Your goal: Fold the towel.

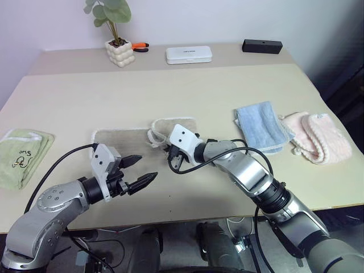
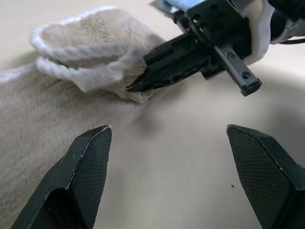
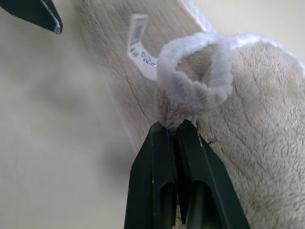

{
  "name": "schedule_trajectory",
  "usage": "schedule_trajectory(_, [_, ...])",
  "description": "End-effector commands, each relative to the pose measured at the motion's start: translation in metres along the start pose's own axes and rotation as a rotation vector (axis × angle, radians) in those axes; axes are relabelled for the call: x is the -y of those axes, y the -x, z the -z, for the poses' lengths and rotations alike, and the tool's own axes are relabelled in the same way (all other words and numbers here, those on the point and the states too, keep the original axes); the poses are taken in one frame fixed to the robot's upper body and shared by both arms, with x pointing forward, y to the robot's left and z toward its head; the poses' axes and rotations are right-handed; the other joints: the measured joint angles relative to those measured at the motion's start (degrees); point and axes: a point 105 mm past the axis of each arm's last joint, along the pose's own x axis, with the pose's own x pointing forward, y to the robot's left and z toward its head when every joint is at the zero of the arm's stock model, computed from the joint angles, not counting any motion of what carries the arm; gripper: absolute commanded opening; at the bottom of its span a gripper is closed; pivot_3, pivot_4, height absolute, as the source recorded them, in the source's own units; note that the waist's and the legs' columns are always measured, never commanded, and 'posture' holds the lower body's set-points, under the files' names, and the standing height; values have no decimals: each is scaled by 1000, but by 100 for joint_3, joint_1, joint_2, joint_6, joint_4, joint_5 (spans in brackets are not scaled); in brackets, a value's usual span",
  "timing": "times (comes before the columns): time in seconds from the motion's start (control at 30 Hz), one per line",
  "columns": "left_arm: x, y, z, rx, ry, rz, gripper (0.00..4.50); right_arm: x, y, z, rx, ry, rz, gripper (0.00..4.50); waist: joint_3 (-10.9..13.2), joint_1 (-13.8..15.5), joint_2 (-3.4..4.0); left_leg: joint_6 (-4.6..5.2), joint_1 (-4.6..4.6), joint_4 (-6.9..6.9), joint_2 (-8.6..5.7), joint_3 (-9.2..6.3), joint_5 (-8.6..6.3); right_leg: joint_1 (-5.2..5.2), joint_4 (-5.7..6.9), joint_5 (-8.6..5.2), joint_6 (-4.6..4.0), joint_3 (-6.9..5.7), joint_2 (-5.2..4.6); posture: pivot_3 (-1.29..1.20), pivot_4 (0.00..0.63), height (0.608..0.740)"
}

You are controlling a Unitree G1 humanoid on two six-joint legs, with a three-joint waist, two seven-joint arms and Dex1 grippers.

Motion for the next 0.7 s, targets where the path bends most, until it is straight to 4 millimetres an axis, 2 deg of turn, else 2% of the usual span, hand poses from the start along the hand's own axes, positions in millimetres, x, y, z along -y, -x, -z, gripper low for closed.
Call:
schedule_trajectory(0.03, [3,1,-8,28,-37,-5,3954,-5,10,-15,73,25,-64,585,0,5,0,0,0,0,0,0,0,0,0,0,0,0,0,0,150,737])
schedule_trajectory(0.1, [1,2,-7,26,-34,-11,3954,-10,23,-21,117,43,-111,1271,0,21,0,0,-1,0,0,0,0,0,0,0,0,0,-1,0,150,737])
schedule_trajectory(0.17, [-2,2,-6,27,-27,-22,3954,-8,34,-26,157,43,-114,2192,0,19,0,0,-2,0,-1,0,0,0,-2,0,0,-1,-2,0,150,737])
schedule_trajectory(0.33, [-7,3,-4,28,-24,-44,3954,15,53,-40,264,-65,-35,2192,0,-5,0,0,5,-2,3,0,0,0,2,-1,-2,0,5,0,150,737])
schedule_trajectory(0.4, [-7,1,-2,29,-19,-52,3954,40,54,-40,284,-155,74,1638,0,0,0,0,5,-3,3,0,0,0,2,0,-2,0,6,0,150,737])
schedule_trajectory(0.43, [-7,1,-1,29,-11,-59,3954,49,52,-35,267,-146,117,1337,0,-2,0,0,4,-2,3,0,0,0,2,0,-1,0,6,0,150,737])
schedule_trajectory(0.5, [-8,0,2,29,1,-69,3954,57,48,-30,244,-124,150,359,0,3,0,0,4,0,2,1,0,0,2,1,-2,1,4,0,150,737])
schedule_trajectory(0.53, [-8,-1,3,30,8,-73,3954,59,44,-29,244,-133,155,61,0,14,0,0,4,0,2,2,0,1,1,0,-3,1,4,0,150,737])
schedule_trajectory(0.7, [-19,2,12,51,31,-187,3954,47,-1,-5,166,-120,109,61,0,-22,0,0,6,-5,2,3,0,0,2,1,-2,2,5,0,150,737])
